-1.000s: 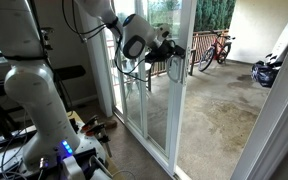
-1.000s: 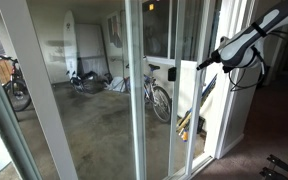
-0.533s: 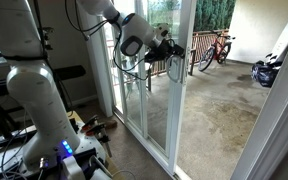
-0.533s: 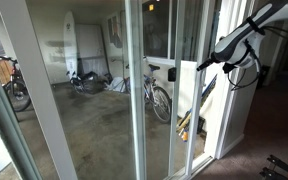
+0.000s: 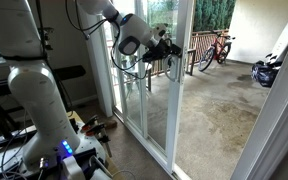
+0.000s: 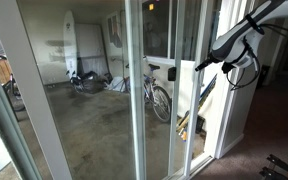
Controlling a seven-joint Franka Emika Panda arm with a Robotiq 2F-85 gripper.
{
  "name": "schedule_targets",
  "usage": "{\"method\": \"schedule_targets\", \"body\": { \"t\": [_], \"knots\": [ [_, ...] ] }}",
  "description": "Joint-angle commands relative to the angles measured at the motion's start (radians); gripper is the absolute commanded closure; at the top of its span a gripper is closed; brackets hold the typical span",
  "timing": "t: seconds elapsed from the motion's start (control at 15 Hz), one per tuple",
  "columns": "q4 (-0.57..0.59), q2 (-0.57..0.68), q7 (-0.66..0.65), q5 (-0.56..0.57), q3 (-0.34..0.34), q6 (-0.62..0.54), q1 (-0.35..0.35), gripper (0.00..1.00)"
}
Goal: Slide the glass door to the left.
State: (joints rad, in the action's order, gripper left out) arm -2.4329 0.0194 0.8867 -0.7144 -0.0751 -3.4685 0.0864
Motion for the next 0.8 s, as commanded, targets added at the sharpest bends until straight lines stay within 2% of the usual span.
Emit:
{"method": "schedule_targets", "body": {
  "t": [0.0,0.4,0.73],
  "knots": [
    [0.051,0.023,0.050,-0.052,-0.049,0.000,-0.068,0.00],
    [0.057,0.027,0.053,-0.089,-0.061,-0.003,-0.096,0.00],
    [0.075,0.028,0.123,-0.155,-0.060,-0.003,-0.121,0.00]
  ]
}}
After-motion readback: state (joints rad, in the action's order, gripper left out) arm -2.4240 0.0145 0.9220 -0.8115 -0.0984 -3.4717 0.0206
